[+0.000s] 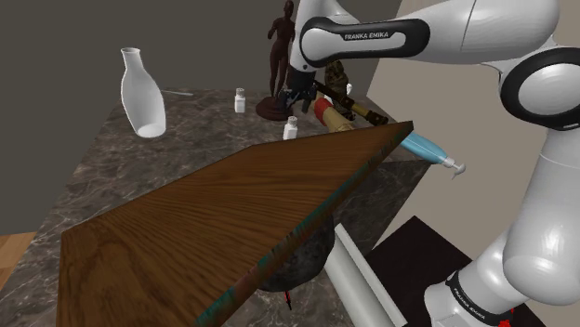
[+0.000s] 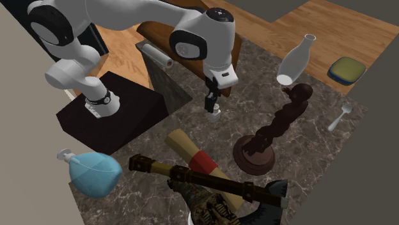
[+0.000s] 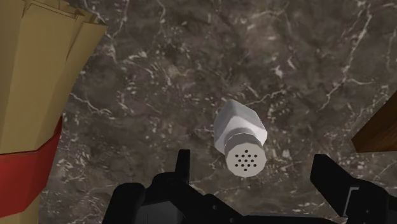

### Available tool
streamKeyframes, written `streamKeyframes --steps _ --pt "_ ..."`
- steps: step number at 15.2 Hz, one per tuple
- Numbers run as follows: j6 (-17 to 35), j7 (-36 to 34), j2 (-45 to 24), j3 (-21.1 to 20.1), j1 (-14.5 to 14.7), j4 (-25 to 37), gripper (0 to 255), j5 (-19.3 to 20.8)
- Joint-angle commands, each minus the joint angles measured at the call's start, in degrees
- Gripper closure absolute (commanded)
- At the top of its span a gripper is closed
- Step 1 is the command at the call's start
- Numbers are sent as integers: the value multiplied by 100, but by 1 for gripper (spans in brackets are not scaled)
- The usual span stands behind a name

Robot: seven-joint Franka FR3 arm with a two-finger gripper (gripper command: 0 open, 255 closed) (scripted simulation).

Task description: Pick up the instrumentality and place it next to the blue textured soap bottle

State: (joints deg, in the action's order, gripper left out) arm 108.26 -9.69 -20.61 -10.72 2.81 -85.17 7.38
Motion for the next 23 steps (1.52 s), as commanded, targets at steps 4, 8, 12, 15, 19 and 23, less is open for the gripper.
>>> streamKeyframes --steps 4,8,12,15,19,23 --pt "342 -21 -90 14 -9 -251 0 28" --pt "381 -24 -101 16 -11 -280 0 31" --pt "380 -24 -101 16 -11 -280 0 31" --pt "380 -24 -101 16 -11 -280 255 31" --pt "380 -24 -100 16 -11 -280 255 31" --pt "310 -17 -88 14 -10 -222 255 26"
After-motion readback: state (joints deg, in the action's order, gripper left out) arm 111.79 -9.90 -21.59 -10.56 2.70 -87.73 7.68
